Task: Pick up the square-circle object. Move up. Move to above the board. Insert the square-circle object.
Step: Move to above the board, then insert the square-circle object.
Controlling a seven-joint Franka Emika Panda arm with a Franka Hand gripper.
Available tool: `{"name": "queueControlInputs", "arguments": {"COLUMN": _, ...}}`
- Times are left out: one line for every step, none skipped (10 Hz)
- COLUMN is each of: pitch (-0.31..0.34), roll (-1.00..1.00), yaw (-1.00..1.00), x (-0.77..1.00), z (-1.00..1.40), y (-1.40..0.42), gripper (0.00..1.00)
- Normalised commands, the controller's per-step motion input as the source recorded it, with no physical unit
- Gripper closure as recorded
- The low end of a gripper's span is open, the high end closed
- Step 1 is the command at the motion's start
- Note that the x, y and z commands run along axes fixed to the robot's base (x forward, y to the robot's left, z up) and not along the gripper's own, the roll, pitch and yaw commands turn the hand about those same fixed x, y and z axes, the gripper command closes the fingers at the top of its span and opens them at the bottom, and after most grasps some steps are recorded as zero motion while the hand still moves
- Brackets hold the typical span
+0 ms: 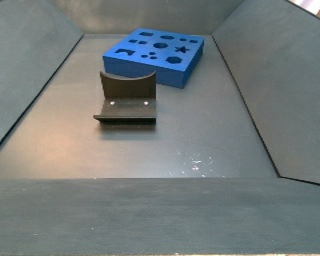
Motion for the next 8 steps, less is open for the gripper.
{"name": "queueControlInputs", "arguments": {"pitch": 0.146, "roll": 0.04, "yaw": 0.01, "x": 0.12, "z": 0.04, "y": -0.34, "gripper": 1.0}}
{"name": "queueControlInputs", "arguments": {"pitch": 0.132, "roll": 0.04, "yaw": 0.01, "x": 0.11, "z": 0.03, "y": -0.23, "gripper": 1.0}}
{"name": "queueControlInputs", "arguments": {"pitch": 0.0, "roll": -0.01, "yaw": 0.0, "x": 0.0, "z": 0.0, "y": 0.0, "gripper": 1.0}}
{"name": "queueControlInputs", "arguments": {"pitch": 0.0, "roll": -0.01, "yaw": 0.0, "x": 0.0, "z": 0.0, "y": 0.0, "gripper": 1.0}}
{"name": "queueControlInputs", "arguments": {"pitch": 0.0, "roll": 0.01, "yaw": 0.0, "x": 0.0, "z": -0.01, "y": 0.0, "gripper": 1.0}}
{"name": "queueControlInputs", "arguments": {"pitch": 0.001, "roll": 0.04, "yaw": -0.18, "x": 0.0, "z": -0.05, "y": -0.03, "gripper": 1.0}}
{"name": "queueControlInputs", "arguments": {"pitch": 0.0, "roll": 0.02, "yaw": -0.92, "x": 0.01, "z": -0.17, "y": -0.12, "gripper": 1.0}}
{"name": "queueControlInputs", "arguments": {"pitch": 0.0, "roll": 0.0, "yaw": -1.0, "x": 0.0, "z": -0.26, "y": 0.0, "gripper": 1.0}}
